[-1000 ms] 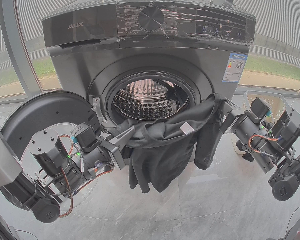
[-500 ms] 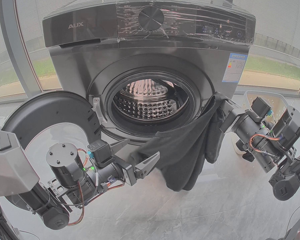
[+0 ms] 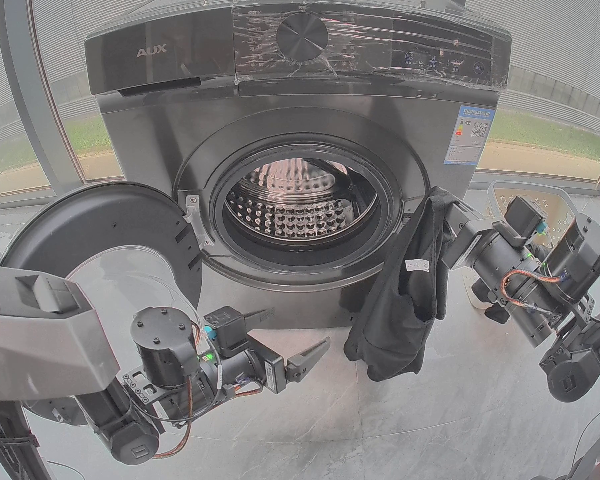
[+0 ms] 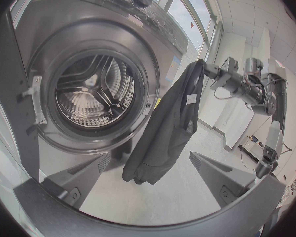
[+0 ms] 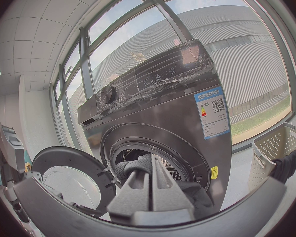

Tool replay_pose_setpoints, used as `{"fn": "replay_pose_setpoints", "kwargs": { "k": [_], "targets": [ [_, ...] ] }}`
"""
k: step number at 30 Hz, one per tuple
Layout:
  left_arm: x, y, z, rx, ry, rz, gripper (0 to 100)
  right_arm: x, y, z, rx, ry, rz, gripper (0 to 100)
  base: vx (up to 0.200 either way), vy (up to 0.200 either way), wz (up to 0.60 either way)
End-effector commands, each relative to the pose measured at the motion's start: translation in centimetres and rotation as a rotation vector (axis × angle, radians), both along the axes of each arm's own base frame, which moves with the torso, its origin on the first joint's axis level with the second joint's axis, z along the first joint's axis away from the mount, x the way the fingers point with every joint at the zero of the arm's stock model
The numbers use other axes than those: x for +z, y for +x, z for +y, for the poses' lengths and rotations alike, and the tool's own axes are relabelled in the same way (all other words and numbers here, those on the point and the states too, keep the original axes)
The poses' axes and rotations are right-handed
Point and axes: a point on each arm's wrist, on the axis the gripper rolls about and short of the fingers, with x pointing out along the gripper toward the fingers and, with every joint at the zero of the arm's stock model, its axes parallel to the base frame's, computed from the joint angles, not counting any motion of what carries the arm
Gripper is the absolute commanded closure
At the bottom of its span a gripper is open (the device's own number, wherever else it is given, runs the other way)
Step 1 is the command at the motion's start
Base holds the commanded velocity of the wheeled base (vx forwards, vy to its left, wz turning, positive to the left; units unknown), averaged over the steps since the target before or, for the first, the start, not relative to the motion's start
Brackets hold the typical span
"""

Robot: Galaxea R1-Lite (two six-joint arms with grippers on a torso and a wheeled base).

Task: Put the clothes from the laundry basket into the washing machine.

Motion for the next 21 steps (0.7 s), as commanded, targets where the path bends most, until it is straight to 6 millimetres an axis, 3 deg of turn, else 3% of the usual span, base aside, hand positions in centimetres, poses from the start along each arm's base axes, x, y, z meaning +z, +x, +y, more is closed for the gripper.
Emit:
{"fn": "replay_pose_setpoints", "kwargs": {
  "k": [1,10,21],
  "targets": [
    [-2.9,0.3,-0.9,-0.034,0.054,0.069,0,0.2,0.1,0.1,-0.008,0.005,-0.006,100,0.0,0.0,0.0],
    [-4.5,0.5,-2.2,-0.06,0.074,0.09,0,0.6,0.5,0.5,-0.032,0.024,-0.014,100,0.0,0.0,0.0],
    [-3.5,2.4,-2.6,-0.032,0.036,0.02,0,0.8,2.8,5.9,0.002,0.011,0.034,100,0.0,0.0,0.0]
  ]
}}
